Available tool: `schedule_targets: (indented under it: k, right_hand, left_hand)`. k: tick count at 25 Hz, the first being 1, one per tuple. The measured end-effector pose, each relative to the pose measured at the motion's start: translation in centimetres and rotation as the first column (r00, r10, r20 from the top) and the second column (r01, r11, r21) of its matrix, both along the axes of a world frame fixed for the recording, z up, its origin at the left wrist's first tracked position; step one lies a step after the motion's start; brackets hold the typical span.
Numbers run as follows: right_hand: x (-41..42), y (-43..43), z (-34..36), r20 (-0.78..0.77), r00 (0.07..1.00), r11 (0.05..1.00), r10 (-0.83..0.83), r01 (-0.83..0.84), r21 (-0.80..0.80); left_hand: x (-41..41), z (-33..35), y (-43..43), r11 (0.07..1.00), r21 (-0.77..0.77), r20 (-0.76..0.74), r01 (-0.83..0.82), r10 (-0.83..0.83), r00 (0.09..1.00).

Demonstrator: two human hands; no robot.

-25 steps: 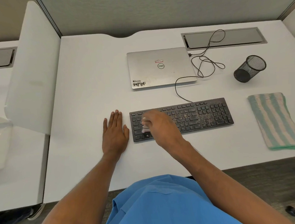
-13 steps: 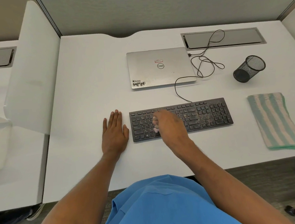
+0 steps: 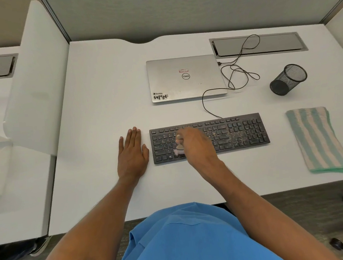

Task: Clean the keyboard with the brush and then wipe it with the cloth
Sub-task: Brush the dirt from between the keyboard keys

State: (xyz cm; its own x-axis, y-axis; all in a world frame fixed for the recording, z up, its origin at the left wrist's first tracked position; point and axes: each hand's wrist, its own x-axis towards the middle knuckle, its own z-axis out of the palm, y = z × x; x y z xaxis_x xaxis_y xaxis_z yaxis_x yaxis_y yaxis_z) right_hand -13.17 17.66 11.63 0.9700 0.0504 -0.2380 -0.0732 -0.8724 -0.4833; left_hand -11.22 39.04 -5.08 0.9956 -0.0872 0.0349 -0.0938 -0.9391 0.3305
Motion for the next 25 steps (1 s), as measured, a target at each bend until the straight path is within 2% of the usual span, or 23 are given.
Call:
schedule_targets:
  k: [2,4,6,10,15,20,23,25]
  right_hand:
    - [0.0,-0.2,0.1,0.033,0.999,0.999,-0.042,0.042,0.006]
    - [-0.2,0.3,0.5,0.059,0.993,0.982,-0.099,0.088,0.168]
    - [-0.6,0.9,0.7,0.094,0.983,0.963,-0.158,0.132,0.233]
    - [-1.8,1.3,-0.1,0.175,0.968,0.972,-0.179,0.146,0.187]
    - [-1.6,0.7,-1.2,0.036,0.989,0.984,-0.146,0.141,0.107]
    - [-1.8,0.3,0.5,0.114,0.961,0.921,-0.251,0.201,0.332]
    - [-1.8,0.7,0.1,0.132,0.967,0.926,-0.218,0.162,0.342]
    - [-2.0,0.7,-1.0,0.111,0.979,0.949,-0.171,0.133,0.287]
  left_hand:
    - [0.0,0.0,0.0,1.0,0.004,-0.003,-0.001,0.001,1.0]
    - [0.0,0.0,0.0,1.0,0.003,-0.004,-0.002,0.002,1.0]
    - [0.0,0.1,0.0,1.0,0.007,-0.006,0.0,0.0,1.0]
    - [0.0,0.1,-0.1,1.0,0.001,0.002,-0.001,0.001,1.0]
    - [0.0,0.0,0.0,1.0,-0.008,0.005,-0.001,0.001,1.0]
    - [0.0,0.0,0.0,1.0,-0.001,0.003,0.0,0.0,1.0]
    - [0.0,0.1,-0.1,1.0,0.003,0.0,0.006,-0.006,1.0]
    - [0.0,0.1,-0.1,1.0,0.006,0.003,0.006,-0.006,1.0]
